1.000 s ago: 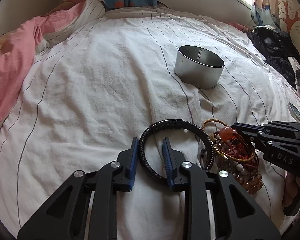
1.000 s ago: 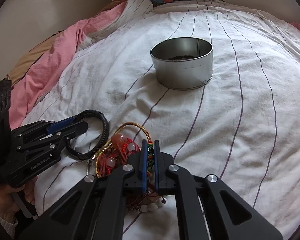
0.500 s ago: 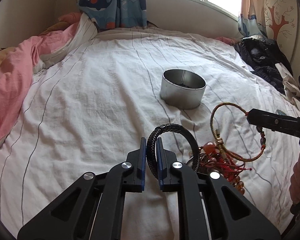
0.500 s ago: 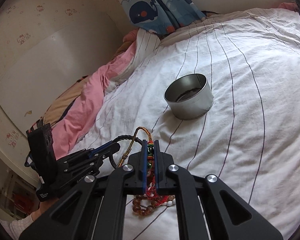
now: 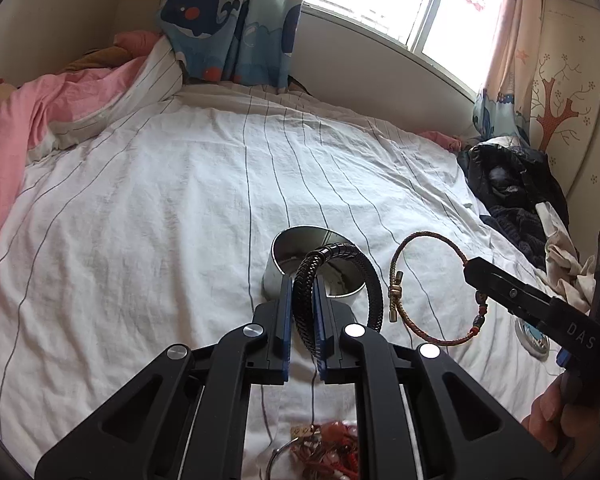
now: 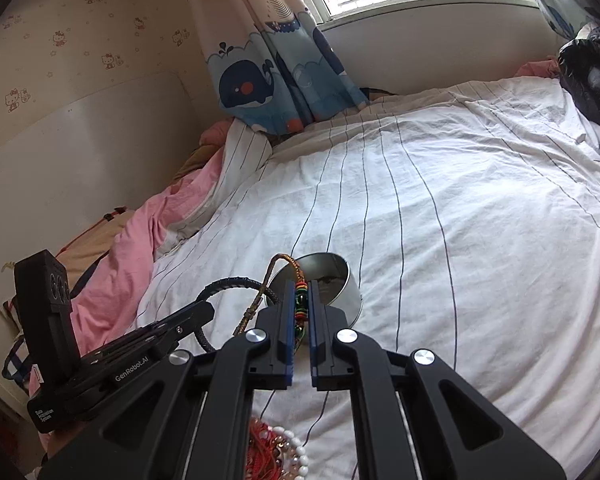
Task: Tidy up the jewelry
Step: 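Carry the black bracelet to the tin with the left tool while the right tool carries a red bracelet, then open both tools over the tin to drop the bracelets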
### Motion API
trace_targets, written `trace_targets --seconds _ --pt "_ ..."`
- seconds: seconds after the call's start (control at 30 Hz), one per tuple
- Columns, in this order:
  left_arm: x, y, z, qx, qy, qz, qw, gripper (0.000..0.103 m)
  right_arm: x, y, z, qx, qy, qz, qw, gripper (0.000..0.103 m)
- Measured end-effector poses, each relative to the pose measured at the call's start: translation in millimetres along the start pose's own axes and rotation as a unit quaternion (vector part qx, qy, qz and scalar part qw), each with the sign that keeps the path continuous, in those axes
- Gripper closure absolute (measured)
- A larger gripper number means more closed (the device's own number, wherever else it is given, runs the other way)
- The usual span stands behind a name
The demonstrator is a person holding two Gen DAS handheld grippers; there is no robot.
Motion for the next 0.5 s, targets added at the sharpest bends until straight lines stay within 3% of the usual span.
trace_targets --seconds 0.23,0.37,0.43,0.5 --pt "44.3 17.3 13.7 -0.007 -0.003 -0.017 0.9998 0.094 26.7 15.1 11.1 -0.010 -0.022 0.003 1.000 0.096" --pt "86.6 21.1 20.5 0.008 0.015 -0.052 0.9985 0.093 46.6 14.1 22.6 -0.007 -0.030 -0.009 0.999 0.096" --pt "98.6 20.5 18.6 0.012 0.030 -0.066 0.9973 0.086 56.5 11.9 27.6 -0.003 -0.029 -0.018 0.999 0.096" --pt "99.0 19.3 15.6 0.010 0.034 -0.071 0.9969 0.065 65.7 9.2 30.2 -0.002 -0.031 -0.027 0.999 0.096"
Point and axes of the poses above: each gripper's, at about its wrist camera, not at the fingertips, and x roughly the way its jaws point, z to its right, y to its top, the point moved 6 cm from there along x, roughly the way its jaws point, and after that the axes turned 11 degrees about y, right-handed, at the moved point
